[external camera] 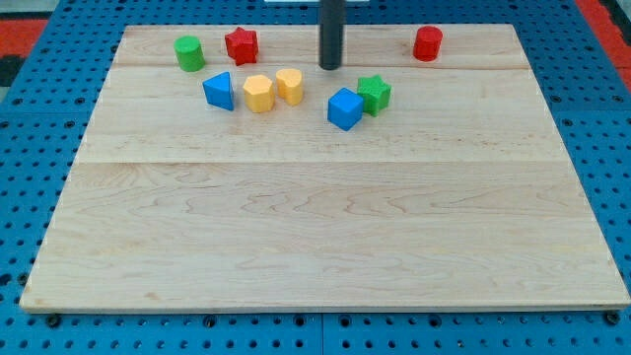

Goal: Slide the green circle to the top left

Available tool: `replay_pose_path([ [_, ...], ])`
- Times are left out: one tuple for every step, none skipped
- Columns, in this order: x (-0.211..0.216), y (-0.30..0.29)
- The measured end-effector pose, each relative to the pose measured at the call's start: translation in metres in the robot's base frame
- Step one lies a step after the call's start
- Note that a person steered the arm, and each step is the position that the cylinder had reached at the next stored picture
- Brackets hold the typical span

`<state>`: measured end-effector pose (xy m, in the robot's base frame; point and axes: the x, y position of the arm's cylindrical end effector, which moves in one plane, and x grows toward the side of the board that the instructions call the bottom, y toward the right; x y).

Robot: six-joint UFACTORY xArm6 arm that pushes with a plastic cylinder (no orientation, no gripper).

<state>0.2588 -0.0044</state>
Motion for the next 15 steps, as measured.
replay_pose_path([
  [-0.003, -0.054],
  [0.019, -0.087],
  [0.025, -0.107],
  [0.032, -0.125],
  [0.038, -0.125],
  [0.038, -0.125],
  [0.036, -0.131],
  [0.017, -0.170],
  [0.009, -0.180],
  [0.009, -0.178],
  [0.012, -0.168],
  [0.012, -0.168],
  [0.010, -0.174],
  [0.010, -0.192],
  [0.006, -0.166],
])
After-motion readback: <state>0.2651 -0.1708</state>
